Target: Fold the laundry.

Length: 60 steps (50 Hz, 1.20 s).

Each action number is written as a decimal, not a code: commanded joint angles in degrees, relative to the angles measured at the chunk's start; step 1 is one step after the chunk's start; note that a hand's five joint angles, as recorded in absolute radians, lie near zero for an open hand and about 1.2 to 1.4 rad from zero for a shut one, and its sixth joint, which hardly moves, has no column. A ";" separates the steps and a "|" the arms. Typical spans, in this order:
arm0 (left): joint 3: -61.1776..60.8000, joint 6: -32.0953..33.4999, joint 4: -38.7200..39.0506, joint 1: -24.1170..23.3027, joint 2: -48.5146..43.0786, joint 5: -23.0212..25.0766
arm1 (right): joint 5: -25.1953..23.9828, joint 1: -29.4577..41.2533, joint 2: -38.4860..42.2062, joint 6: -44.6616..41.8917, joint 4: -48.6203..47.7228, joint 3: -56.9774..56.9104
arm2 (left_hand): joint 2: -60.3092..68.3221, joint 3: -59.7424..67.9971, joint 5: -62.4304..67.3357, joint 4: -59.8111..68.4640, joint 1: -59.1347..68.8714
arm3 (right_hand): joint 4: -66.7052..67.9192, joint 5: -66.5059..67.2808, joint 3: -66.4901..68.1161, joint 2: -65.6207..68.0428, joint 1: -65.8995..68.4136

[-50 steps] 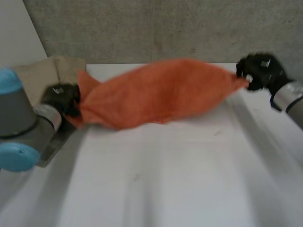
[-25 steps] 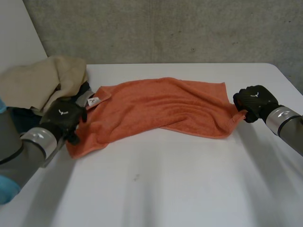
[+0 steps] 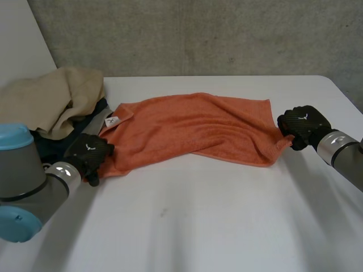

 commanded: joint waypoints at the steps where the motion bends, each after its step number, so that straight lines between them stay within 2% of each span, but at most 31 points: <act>1: 3.04 2.48 0.72 -1.38 -3.28 -0.44 | -0.37 -0.21 -0.03 -0.19 -0.01 0.38 | 2.65 2.79 3.55 3.36 2.27 | 11.37 13.19 11.96 12.32 14.94; 9: 7.17 3.27 1.77 -2.00 -6.45 -2.11 | -0.55 -0.30 -0.03 -0.27 -0.01 0.38 | 12.40 12.54 13.30 13.11 12.02 | 11.37 13.19 11.96 12.32 14.94; 13: 9.19 4.32 3.00 -2.09 -8.56 -2.99 | -0.46 -0.30 -0.03 -0.36 -0.01 0.29 | 25.50 25.64 26.40 26.21 25.12 | 11.37 13.19 11.96 12.32 14.94; 17: 10.34 6.60 3.26 -1.56 -9.88 -3.16 | -0.38 -0.39 -0.03 -0.54 0.60 0.03 | 52.19 52.33 53.09 52.91 51.82 | 11.37 13.19 11.96 12.32 14.94; 21: 9.12 6.09 3.26 -1.39 -7.08 -3.08 | -0.03 -0.56 -0.21 -2.02 2.88 -1.02 | 52.25 52.40 53.15 52.97 51.88 | 9.35 11.16 9.94 10.30 12.92; 25: 7.01 3.46 3.44 -1.65 -3.04 -2.90 | -0.02 -0.91 -0.91 -5.62 6.83 -1.03 | 52.25 52.40 53.15 52.97 51.88 | -14.99 -13.18 -14.40 -14.04 -11.43; 27: 6.39 1.87 3.18 -1.56 -1.63 -2.90 | -0.29 -0.83 -1.26 -6.95 7.63 -0.24 | 52.25 52.40 53.15 52.97 51.88 | -18.91 -17.10 -18.32 -17.96 -15.35; 35: 5.15 -5.78 1.95 -0.16 3.21 -2.64 | -4.41 -1.18 -4.34 -16.78 0.53 7.40 | 52.25 52.40 53.15 52.97 51.88 | -22.29 -20.48 -21.70 -21.34 -18.73; 46: 6.30 -7.19 -0.60 0.81 3.48 -2.55 | -10.66 -0.83 -2.41 -21.72 -7.38 11.63 | 52.25 52.40 53.15 52.97 51.88 | -24.31 -22.49 -23.72 -23.36 -20.74; 48: 6.21 -7.19 -0.95 0.81 3.57 -2.55 | -10.75 -0.74 -2.14 -21.54 -8.53 11.72 | 52.25 52.40 53.15 52.97 51.88 | -23.48 -21.66 -22.89 -22.53 -19.91; 51: 6.12 -7.28 -1.74 0.81 3.83 -2.55 | -10.83 -0.39 -1.62 -21.98 -9.24 11.54 | 52.25 52.40 53.15 52.97 51.88 | -14.43 -12.61 -13.84 -13.47 -10.86; 52: 6.12 -7.37 -1.92 0.73 4.00 -2.46 | -10.83 -0.21 -1.53 -22.16 -9.15 11.46 | 52.25 52.40 53.15 52.97 51.88 | -8.23 -6.41 -7.64 -7.28 -4.66; 53: 6.12 -7.45 -2.70 0.64 4.44 -2.37 | -10.83 0.05 -1.53 -22.51 -8.72 11.19 | 52.25 52.40 53.15 52.97 51.88 | 11.17 12.99 11.76 12.13 14.74; 60: 6.30 -7.81 -9.64 0.81 9.18 -1.76 | -10.31 -0.91 -5.73 -19.44 -2.57 9.00 | 52.25 52.40 53.15 52.97 51.88 | 11.37 13.19 11.96 12.32 14.94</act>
